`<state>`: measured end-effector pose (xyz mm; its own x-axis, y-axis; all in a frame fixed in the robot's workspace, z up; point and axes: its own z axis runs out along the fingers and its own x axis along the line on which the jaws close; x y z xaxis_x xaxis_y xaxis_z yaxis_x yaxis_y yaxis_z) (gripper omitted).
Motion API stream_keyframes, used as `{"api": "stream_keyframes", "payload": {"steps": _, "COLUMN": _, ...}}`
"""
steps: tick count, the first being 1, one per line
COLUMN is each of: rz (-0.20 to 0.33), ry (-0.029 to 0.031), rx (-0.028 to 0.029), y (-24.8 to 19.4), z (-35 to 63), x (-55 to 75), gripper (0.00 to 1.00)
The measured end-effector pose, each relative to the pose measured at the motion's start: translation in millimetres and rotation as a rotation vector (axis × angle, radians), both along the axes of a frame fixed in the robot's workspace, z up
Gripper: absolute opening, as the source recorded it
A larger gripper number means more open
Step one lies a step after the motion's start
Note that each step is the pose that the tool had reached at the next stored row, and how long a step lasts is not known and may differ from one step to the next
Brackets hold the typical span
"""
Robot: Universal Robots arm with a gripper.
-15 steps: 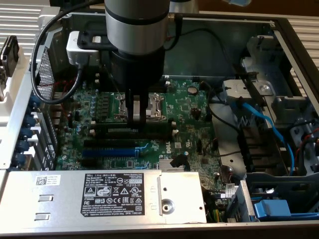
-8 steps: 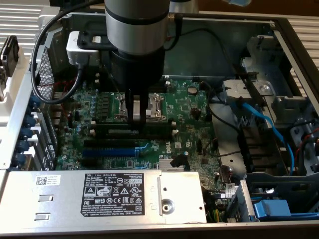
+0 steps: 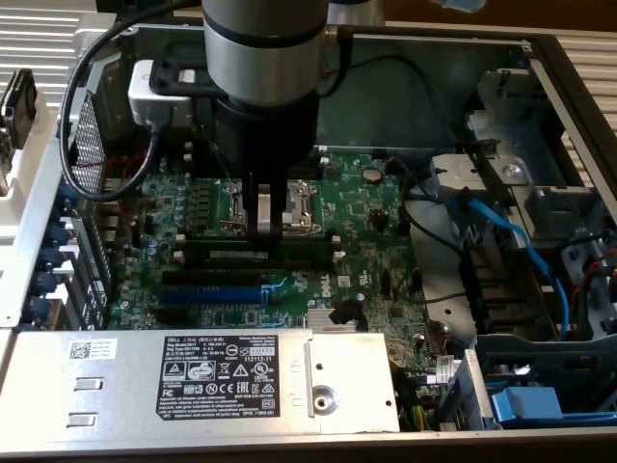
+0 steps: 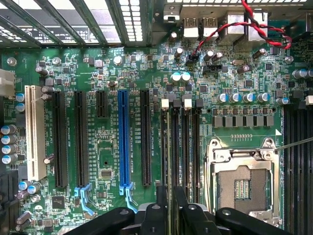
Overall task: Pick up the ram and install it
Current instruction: 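Insert the ram into the slot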
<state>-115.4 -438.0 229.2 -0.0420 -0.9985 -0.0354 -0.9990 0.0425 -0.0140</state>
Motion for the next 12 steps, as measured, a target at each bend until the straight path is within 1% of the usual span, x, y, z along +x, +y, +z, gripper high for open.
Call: {"api": "stream_keyframes", "payload": {"steps": 12, "rz": 0.0, "ry": -0.0002, "rx": 0.0003, "y": 0.0, "z": 1.5, "x": 0.0, "gripper": 0.2}}
